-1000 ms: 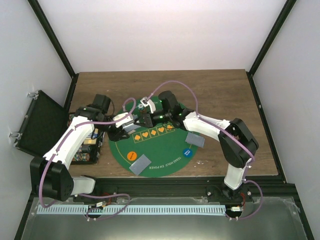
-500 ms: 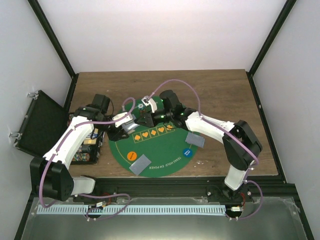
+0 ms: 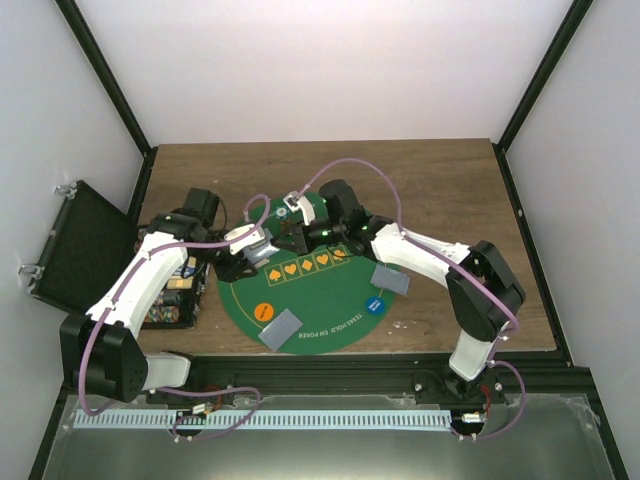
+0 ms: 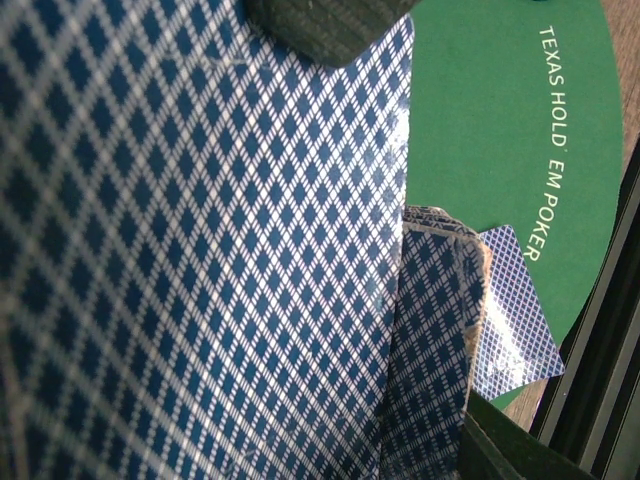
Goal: Distribute texas hold em gaming equipment
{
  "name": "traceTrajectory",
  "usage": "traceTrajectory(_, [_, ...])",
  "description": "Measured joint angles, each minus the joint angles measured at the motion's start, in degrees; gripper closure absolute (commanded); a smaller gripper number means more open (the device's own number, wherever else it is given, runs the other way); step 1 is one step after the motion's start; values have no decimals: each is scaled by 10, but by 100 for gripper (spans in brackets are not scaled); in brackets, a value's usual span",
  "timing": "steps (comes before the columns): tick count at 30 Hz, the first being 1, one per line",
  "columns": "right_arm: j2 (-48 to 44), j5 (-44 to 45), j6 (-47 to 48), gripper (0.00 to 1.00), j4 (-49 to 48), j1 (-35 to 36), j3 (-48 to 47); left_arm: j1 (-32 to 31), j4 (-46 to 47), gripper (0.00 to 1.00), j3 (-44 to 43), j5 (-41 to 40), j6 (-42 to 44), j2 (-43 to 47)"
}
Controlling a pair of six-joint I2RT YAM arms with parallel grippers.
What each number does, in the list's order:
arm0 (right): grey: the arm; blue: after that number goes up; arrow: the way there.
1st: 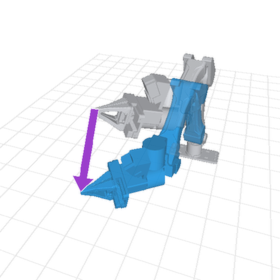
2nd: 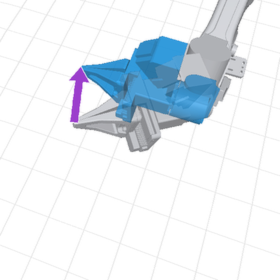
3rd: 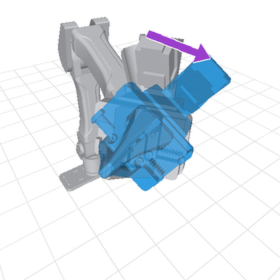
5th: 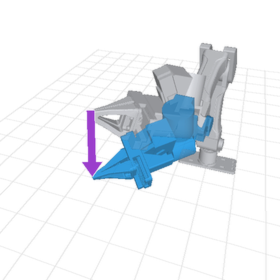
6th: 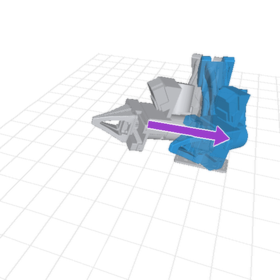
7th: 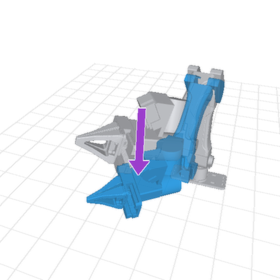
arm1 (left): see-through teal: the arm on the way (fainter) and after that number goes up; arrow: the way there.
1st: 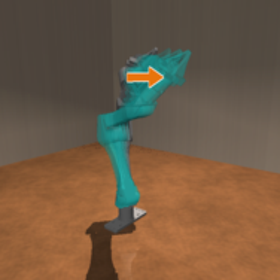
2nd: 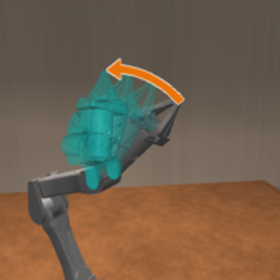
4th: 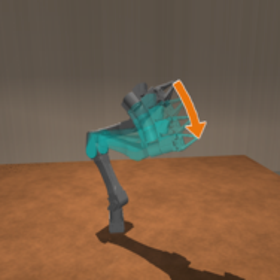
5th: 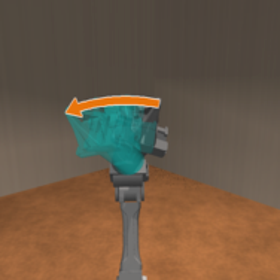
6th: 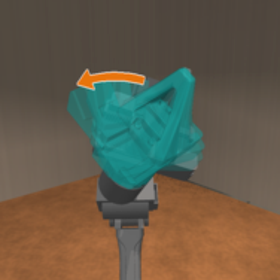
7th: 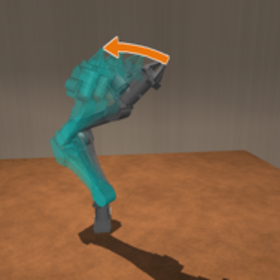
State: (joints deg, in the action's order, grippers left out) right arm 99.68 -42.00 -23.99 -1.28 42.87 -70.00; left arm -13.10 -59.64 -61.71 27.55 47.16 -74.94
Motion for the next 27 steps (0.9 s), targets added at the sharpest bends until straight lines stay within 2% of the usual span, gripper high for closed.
traceTrajectory(7, [-19, 11, 7, 97, 16, 0, 0, 4, 0, 51, 0, 0, 0, 0])
traceTrajectory(27, [-55, 6, 23, 99, 35, 0, 0, 15, 0, 51, 12, 4, 1, 0])
